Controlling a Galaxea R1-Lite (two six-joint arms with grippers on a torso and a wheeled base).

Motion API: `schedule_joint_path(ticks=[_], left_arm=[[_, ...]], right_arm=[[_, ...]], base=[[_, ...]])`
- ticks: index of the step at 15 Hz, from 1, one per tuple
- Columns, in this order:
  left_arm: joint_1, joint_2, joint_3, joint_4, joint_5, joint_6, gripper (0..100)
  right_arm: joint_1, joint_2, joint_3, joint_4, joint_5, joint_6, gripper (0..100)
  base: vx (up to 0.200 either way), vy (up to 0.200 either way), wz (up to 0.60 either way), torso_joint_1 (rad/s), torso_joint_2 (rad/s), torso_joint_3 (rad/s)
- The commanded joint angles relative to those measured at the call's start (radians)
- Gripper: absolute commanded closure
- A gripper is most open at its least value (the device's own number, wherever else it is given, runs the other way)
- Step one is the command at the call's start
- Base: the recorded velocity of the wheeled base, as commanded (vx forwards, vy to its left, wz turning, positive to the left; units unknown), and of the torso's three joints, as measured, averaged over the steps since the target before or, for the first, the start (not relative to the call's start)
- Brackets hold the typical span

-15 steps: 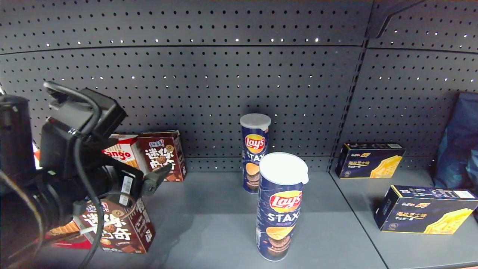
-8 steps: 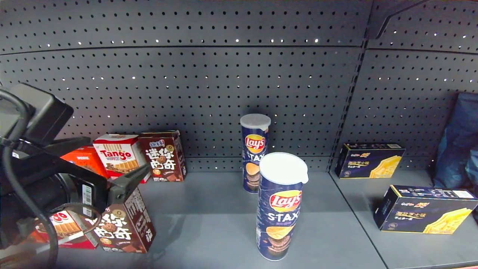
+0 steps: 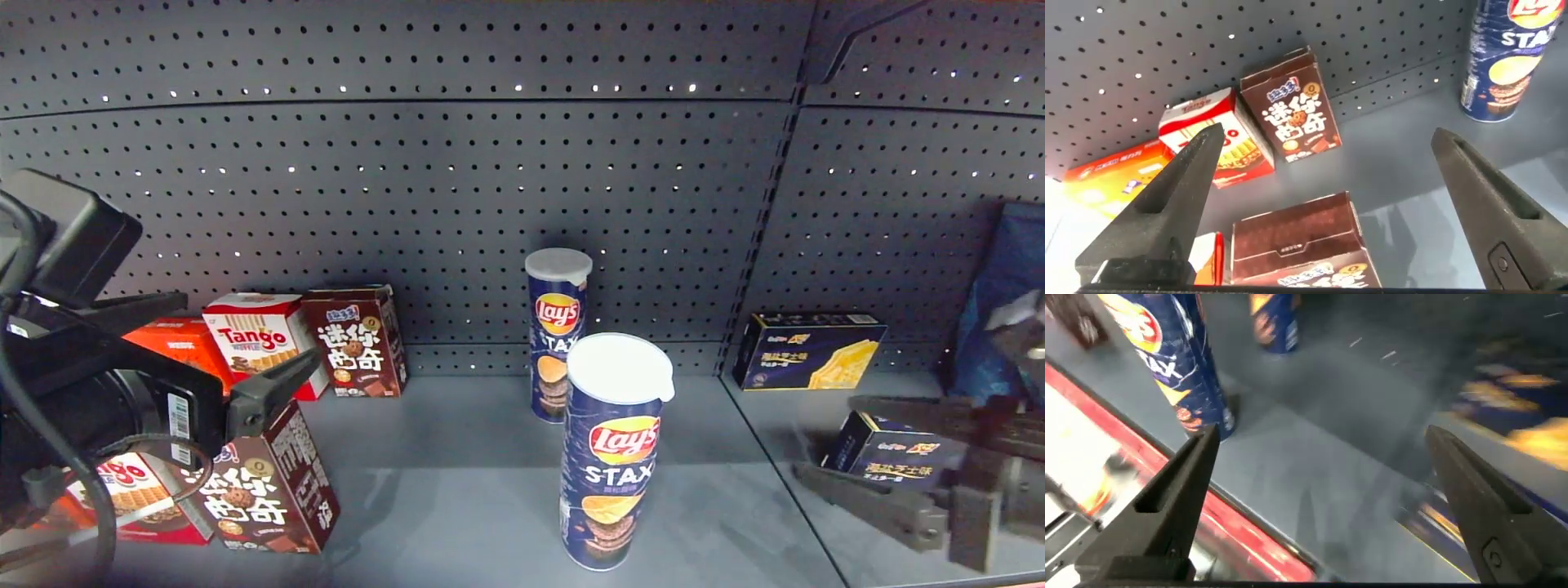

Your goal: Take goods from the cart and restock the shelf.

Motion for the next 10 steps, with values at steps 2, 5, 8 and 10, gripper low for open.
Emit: schedule_joint_path(ticks=[2, 5, 8, 10], left_arm=[[0.075, 0.005, 0.001, 0.002, -0.098, 0.003, 0], [0.106, 0.013, -0.011, 0.0, -0.111, 0.005, 0], [0.106, 0.021, -0.021, -0.001, -0.111, 0.003, 0], [0.106, 0.028, -0.021, -0.04, -0.111, 0.003, 0]], right_arm=[[0.117, 0.259, -0.081, -0.037, -0.052, 0.03, 0], [0.143, 0.328, -0.1, -0.039, -0.084, 0.044, 0], [0.143, 0.372, -0.114, -0.039, -0.086, 0.044, 0], [0.139, 0.382, -0.11, -0.039, -0.109, 0.044, 0]], base=[[0.0, 0.0, 0.0, 0.0, 0.0, 0.0], [0.0, 0.0, 0.0, 0.0, 0.0, 0.0], [0.0, 0.0, 0.0, 0.0, 0.0, 0.0], [0.0, 0.0, 0.0, 0.0, 0.0, 0.0]])
